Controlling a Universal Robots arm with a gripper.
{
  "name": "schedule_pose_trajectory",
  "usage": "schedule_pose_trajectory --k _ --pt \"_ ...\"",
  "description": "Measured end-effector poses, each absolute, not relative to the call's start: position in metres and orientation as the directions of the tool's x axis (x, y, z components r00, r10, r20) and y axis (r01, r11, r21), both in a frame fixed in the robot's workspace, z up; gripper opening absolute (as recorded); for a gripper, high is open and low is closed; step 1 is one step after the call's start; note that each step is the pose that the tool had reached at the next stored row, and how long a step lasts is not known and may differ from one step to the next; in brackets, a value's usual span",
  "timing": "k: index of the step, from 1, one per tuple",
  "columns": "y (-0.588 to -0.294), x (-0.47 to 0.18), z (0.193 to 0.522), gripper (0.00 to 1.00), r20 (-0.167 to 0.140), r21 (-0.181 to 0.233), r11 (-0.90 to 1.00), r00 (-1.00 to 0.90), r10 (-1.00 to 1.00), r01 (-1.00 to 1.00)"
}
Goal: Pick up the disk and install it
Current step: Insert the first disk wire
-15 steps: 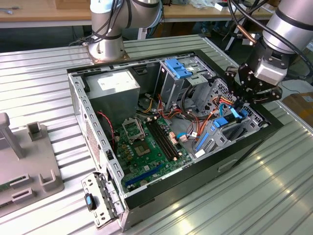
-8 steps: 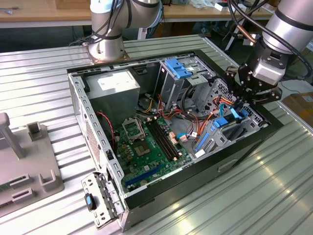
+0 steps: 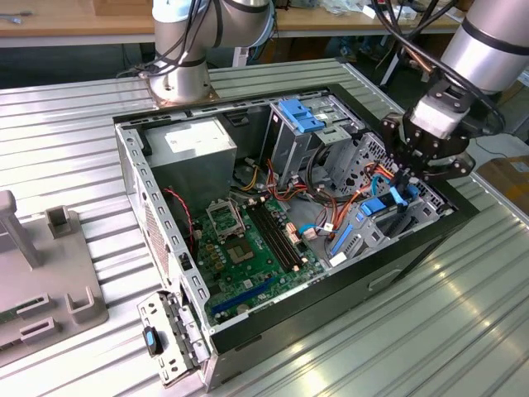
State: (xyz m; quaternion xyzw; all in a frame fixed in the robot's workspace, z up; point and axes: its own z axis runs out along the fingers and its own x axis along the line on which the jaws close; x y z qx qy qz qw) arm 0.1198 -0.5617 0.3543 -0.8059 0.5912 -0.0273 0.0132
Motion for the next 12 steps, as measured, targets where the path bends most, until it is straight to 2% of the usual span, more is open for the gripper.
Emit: schedule_pose_trajectory --k 7,12 --pt "-0.5617 0.1164 0.3537 0.16 0.028 -0.054 -0.275 0.274 -0.961 -0.960" --pt "-0.5617 0.1163 0.3521 0.16 0.028 -0.054 -0.161 0.159 -0.987 -0.986"
